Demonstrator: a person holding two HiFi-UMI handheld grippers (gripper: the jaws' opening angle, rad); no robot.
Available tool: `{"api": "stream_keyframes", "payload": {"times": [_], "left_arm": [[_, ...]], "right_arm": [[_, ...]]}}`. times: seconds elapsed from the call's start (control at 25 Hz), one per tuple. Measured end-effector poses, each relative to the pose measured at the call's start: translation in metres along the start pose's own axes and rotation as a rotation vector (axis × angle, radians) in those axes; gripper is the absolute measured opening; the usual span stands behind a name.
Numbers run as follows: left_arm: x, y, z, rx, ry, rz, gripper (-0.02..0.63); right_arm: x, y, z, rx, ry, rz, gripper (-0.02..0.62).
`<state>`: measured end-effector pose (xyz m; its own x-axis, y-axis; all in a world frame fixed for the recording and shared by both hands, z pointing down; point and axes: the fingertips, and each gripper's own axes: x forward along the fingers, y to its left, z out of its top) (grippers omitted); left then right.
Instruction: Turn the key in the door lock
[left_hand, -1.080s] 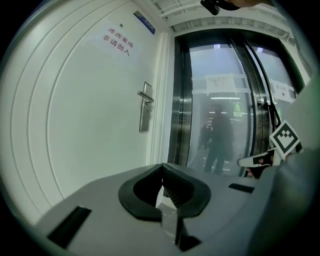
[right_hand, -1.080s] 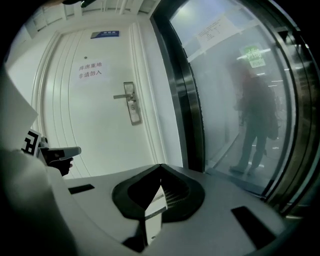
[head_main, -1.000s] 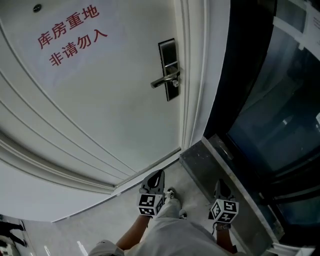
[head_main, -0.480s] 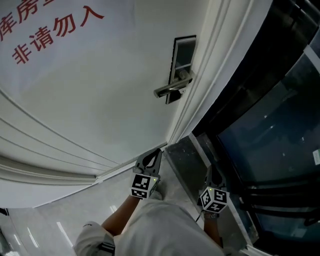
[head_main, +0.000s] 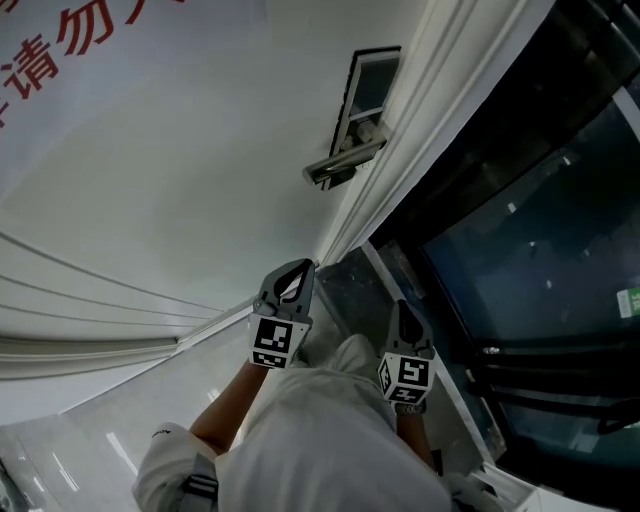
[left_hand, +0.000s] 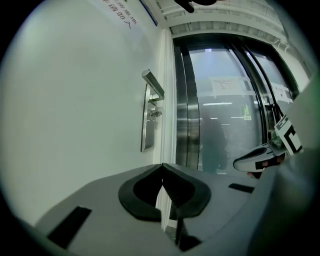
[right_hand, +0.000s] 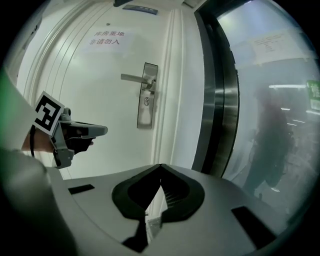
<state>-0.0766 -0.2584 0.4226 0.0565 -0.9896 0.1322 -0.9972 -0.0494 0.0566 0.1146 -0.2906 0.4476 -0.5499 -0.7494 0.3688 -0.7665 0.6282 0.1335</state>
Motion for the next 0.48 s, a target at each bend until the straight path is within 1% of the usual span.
{"api": "stream_keyframes", "payload": {"times": [0.08, 0.2, 0.32, 0.4, 0.48], "left_arm": [[-0.004, 0.000, 0.001, 0.008, -0.006, 0.010, 0.009], [-0.012, 0.008, -0.002, 0.034, -0.003, 0.064, 0.009], [-0.019, 0.023, -0.004, 0.010, 0.004, 0.113, 0.009], [-0.023, 0.030, -0.002, 0.005, -0.002, 0.141, 0.009], [-0.026, 0.035, 0.002, 0.006, -0.012, 0.170, 0.009]], "right_arm": [[-0.001, -0.002, 0.000, -0.002, 0.006, -0.003, 0.002], [-0.002, -0.008, 0.003, 0.015, -0.006, -0.020, 0.002], [0.001, -0.008, 0.011, 0.046, -0.046, -0.037, 0.002], [0.006, -0.002, 0.017, 0.035, -0.070, -0.015, 0.002], [0.013, 0.008, 0.021, 0.019, -0.087, 0.036, 0.002]]}}
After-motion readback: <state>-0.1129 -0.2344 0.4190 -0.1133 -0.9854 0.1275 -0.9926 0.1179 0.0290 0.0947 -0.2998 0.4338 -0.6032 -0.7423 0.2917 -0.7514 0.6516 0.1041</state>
